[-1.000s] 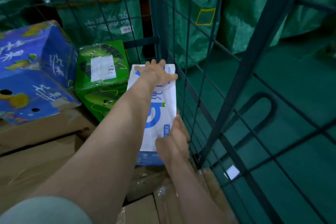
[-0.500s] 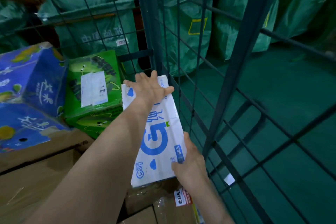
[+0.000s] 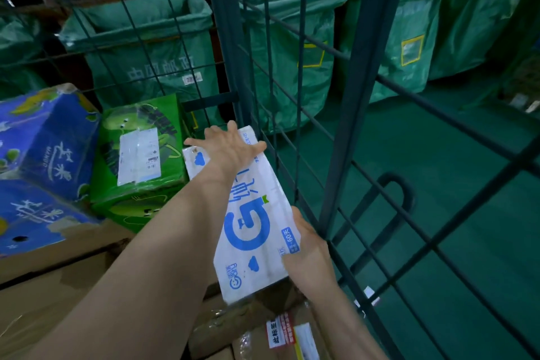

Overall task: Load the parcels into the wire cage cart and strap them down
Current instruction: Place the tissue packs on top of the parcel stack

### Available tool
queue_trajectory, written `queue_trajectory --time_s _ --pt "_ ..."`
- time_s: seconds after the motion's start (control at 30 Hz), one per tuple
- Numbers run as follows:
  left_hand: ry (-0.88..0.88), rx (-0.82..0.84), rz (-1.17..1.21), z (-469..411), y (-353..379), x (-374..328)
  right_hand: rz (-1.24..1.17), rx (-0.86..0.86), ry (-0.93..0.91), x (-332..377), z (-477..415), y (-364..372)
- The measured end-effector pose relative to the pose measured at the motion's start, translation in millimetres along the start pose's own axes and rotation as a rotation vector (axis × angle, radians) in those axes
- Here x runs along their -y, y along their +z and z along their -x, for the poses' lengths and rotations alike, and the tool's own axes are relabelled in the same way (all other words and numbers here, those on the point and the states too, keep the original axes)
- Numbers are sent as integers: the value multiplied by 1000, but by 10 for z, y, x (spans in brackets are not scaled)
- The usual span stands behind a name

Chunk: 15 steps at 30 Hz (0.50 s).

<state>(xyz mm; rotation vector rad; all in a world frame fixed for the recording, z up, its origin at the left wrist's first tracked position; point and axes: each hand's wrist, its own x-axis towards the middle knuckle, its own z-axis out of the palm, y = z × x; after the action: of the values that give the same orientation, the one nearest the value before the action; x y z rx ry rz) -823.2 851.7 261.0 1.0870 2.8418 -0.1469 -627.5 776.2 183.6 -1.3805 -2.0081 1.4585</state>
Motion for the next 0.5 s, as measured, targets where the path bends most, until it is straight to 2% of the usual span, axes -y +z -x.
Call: queue_trajectory --time_s 0.3,0.43,0.5 --pt "-16 22 44 -376 -91 -13 209 12 -164 241 -252 28" --pt "39 193 76 -523 161 316 429 51 -285 543 -505 188" --pt "91 197 77 -479 298 435 491 73 -281 672 -592 319"
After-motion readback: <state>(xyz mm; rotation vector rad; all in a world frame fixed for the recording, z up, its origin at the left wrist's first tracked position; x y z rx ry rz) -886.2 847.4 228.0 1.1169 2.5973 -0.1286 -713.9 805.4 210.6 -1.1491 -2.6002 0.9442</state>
